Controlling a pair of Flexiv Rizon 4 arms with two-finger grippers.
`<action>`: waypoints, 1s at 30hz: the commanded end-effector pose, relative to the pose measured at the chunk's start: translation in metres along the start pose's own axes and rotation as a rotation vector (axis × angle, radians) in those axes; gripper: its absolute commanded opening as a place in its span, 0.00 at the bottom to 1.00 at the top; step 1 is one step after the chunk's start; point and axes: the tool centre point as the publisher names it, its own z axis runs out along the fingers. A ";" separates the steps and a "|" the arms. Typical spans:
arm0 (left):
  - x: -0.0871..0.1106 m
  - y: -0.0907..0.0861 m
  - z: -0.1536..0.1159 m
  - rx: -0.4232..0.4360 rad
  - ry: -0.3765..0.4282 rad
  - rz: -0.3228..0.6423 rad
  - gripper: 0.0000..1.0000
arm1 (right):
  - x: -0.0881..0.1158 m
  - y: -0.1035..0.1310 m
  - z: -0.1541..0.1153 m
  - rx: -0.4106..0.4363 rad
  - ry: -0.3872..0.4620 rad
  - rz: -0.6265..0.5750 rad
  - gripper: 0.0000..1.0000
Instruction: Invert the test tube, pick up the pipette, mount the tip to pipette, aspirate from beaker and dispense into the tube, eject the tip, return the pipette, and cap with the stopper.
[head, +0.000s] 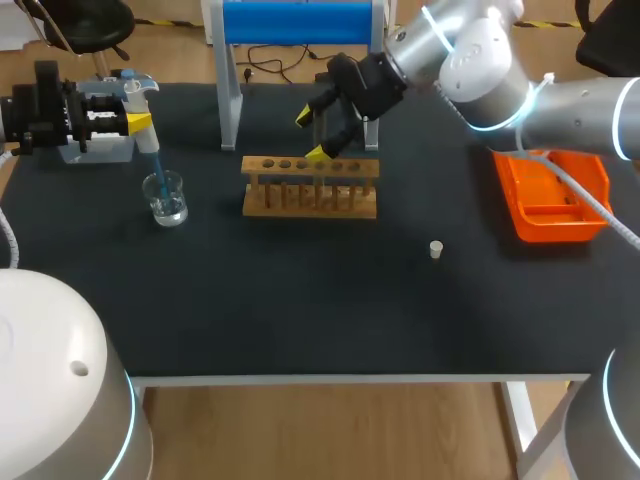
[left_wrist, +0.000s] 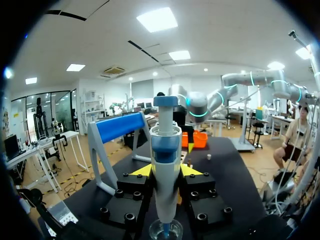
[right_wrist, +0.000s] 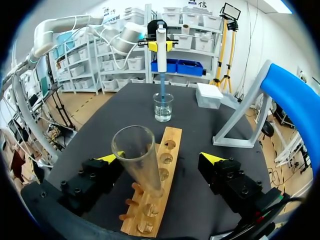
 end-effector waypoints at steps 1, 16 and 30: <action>0.000 0.000 0.000 -0.001 -0.001 0.000 0.00 | 0.001 0.000 -0.001 0.003 -0.001 0.000 1.00; 0.002 -0.003 0.001 -0.003 -0.002 0.002 0.00 | 0.001 0.000 -0.001 0.003 -0.001 0.000 1.00; 0.009 -0.031 0.004 -0.028 -0.021 0.031 0.00 | 0.001 0.000 -0.001 0.003 -0.001 0.000 1.00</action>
